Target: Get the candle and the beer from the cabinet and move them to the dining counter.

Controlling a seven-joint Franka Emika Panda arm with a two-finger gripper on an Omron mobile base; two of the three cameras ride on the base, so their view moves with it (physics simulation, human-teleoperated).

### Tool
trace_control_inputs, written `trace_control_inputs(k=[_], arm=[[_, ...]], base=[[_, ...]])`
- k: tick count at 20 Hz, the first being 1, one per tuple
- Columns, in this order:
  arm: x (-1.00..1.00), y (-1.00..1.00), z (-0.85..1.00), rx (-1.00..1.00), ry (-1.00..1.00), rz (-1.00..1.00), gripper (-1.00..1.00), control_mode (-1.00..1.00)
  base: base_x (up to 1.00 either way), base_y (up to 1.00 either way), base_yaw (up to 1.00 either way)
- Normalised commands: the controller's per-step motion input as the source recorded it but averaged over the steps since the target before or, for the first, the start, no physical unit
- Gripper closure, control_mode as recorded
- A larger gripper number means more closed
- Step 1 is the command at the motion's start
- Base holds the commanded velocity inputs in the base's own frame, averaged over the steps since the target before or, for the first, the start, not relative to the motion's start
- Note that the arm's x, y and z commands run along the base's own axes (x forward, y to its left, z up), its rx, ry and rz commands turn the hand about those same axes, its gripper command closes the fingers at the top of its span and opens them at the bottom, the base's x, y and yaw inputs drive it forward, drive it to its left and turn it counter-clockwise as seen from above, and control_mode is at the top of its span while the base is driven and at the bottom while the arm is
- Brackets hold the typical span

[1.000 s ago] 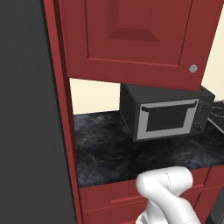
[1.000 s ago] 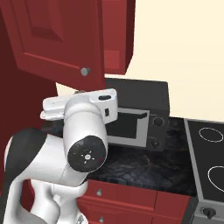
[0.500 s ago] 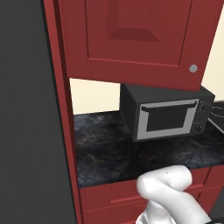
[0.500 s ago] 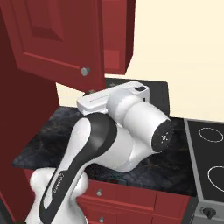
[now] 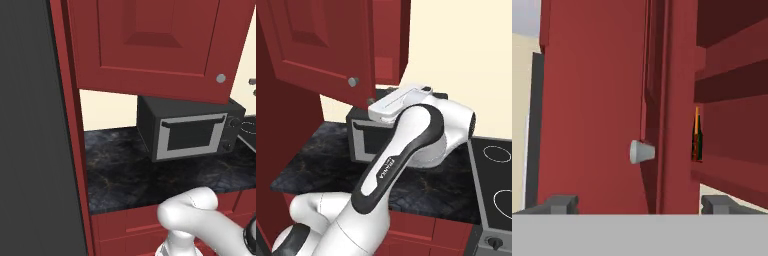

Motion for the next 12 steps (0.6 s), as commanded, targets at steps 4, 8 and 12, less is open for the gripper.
trace_control_inputs(k=[4, 8, 12], arm=[[0.27, 0.0, -0.11, 0.01, 0.0, 0.35, -1.0, -1.0], [0.25, 0.0, -0.03, 0.03, 0.0, 0.27, -1.0, -1.0], [0.27, 0.0, 0.0, 0.04, 0.0, 0.13, -1.0, -1.0]], base=[[0.0, 0.0, 0.0], [0.0, 0.0, 0.0], [0.0, 0.0, 0.0]])
